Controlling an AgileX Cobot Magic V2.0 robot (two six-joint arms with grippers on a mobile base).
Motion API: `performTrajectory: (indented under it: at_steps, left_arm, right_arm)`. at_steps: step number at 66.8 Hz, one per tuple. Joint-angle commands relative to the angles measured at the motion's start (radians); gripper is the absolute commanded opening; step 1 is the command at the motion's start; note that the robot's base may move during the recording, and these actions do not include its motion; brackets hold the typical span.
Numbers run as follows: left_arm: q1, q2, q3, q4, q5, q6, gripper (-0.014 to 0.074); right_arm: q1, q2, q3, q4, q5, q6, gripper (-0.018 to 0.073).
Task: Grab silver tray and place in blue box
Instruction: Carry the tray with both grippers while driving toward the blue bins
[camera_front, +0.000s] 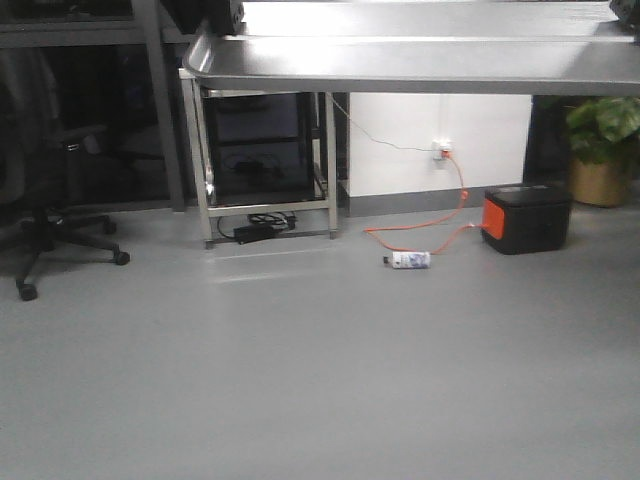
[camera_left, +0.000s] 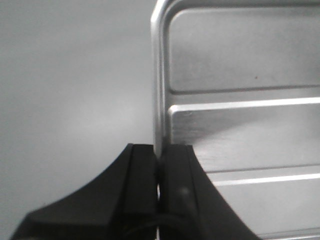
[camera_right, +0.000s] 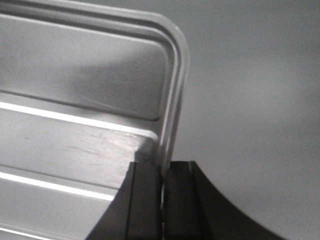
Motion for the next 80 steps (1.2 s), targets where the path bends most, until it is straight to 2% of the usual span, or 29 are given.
performTrajectory:
  at_steps: [1,80]
  left_arm:
    - [-0.001,-0.039,-0.028,0.072,0.022,0.019,-0.0105]
    - [-0.001,-0.039,-0.028,0.075,0.020,0.019,-0.0105]
  right_arm:
    - [-0.009,-0.027,-0.036,-0.076,-0.021,-0.018,0.0058]
    - [-0.009,-0.027,-0.036,-0.076,-0.021,-0.018,0.0058]
